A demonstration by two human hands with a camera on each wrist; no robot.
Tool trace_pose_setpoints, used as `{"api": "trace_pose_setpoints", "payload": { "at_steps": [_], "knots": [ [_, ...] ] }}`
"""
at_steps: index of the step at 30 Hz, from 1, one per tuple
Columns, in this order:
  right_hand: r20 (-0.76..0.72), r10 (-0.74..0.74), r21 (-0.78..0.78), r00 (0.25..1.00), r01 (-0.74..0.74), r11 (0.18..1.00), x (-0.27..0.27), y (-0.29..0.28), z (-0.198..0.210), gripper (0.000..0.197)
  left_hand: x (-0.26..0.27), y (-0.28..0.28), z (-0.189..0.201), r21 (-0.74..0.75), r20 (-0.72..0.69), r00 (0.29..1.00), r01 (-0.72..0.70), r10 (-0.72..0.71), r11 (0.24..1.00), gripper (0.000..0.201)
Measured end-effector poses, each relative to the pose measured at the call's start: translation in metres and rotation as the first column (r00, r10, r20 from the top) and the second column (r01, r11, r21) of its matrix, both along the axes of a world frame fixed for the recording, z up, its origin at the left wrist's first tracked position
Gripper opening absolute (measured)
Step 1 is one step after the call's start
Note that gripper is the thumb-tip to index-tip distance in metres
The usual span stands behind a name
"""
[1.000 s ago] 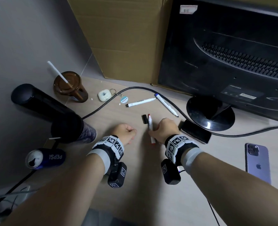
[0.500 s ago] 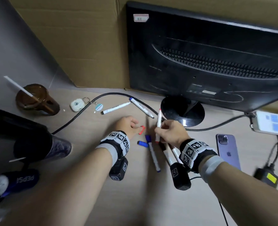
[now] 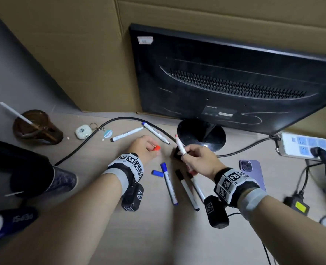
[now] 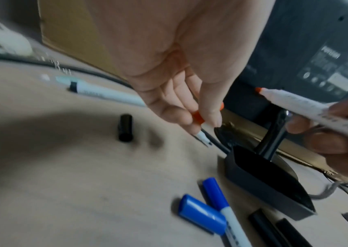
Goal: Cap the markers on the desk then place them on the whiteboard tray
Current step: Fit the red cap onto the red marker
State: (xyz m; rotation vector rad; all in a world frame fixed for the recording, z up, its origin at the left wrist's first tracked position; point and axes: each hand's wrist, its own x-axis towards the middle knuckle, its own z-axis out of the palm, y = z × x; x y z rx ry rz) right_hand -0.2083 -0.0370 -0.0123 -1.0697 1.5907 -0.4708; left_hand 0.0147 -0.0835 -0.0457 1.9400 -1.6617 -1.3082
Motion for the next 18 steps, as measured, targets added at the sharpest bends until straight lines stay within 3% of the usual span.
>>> {"api": "trace_pose_setpoints", "payload": {
  "at_steps": [6,10,18],
  "knots": [
    [0.003,0.135,-0.095,0.991,-0.134,0.986,0.004,0.008,0.027,0.028,0.022,0.007,0.022,-0.028,-0.038,0.999,-0.035,0.034,0.999,0.019],
    [0.057,0.109,-0.185,0.992,-0.097,0.978,0.008,0.007,0.033,0.015,0.029,0.016,0.026,0.067,-0.257,0.958,-0.110,0.123,0.992,0.014],
    [0.030,0.179,-0.221,0.983,-0.168,0.961,0.007,0.007,0.036,0.009,0.029,0.024,0.037,0.123,-0.356,0.927,-0.080,0.119,0.989,0.028]
  ]
}}
